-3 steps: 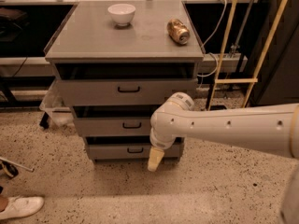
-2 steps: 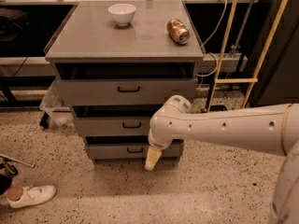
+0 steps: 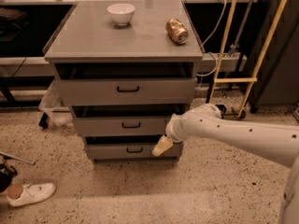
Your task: Open middle drawer
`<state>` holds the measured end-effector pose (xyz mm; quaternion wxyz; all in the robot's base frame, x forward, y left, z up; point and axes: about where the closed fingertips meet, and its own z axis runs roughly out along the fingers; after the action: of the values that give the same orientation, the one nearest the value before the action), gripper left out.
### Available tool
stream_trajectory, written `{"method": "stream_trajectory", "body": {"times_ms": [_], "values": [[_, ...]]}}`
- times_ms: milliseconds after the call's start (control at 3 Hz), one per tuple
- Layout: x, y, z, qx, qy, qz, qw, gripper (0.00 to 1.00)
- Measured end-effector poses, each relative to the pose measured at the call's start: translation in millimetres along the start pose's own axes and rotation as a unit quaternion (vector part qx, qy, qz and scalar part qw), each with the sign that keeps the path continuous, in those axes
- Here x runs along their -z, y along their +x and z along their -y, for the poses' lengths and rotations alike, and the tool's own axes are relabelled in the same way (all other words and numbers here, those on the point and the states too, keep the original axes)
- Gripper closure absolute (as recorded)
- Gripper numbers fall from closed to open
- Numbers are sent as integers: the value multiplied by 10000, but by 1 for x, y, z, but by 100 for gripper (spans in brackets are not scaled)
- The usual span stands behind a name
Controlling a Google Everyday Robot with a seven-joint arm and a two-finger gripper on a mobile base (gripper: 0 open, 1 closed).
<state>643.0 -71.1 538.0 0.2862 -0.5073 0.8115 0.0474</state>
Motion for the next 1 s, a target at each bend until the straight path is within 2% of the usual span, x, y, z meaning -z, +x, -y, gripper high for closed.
{"method": "stream_trajectory", "body": {"times_ms": [333,667,1000], "values": [[-78,6,50,-167,4,781,9968,0],[-82,-1,53,-146,17,799,9967,0],[-108,-12,54,-22,184,820,9965,0]]}}
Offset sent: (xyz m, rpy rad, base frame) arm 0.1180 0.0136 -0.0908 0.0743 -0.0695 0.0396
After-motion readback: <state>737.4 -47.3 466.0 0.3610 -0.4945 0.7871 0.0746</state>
